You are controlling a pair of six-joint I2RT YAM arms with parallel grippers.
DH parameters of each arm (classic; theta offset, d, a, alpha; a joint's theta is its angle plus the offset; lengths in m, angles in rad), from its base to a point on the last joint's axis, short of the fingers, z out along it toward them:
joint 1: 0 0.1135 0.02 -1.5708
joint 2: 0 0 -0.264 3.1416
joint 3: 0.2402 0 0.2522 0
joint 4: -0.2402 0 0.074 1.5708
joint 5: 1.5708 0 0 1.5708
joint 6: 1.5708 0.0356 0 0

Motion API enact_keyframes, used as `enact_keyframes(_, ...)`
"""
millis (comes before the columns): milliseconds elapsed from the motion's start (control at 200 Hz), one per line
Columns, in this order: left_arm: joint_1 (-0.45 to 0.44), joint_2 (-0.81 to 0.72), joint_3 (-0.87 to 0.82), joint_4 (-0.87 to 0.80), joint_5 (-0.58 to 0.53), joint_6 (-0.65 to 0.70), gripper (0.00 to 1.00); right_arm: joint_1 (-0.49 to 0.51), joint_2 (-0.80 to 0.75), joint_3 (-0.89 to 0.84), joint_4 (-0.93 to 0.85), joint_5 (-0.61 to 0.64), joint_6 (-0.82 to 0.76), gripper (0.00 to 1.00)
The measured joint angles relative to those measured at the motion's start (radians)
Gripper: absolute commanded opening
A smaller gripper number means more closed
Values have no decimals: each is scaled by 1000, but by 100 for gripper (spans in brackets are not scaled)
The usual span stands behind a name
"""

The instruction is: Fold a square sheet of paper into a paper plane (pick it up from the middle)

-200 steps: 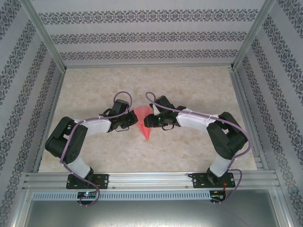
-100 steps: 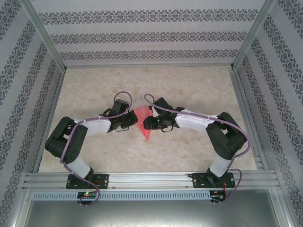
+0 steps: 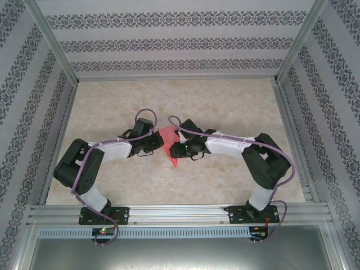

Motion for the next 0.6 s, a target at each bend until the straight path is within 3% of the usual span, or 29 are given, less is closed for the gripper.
enact_keyframes(600, 0, 0, 0, 0, 0, 0, 0, 13, 15, 3, -7, -5, 26, 42)
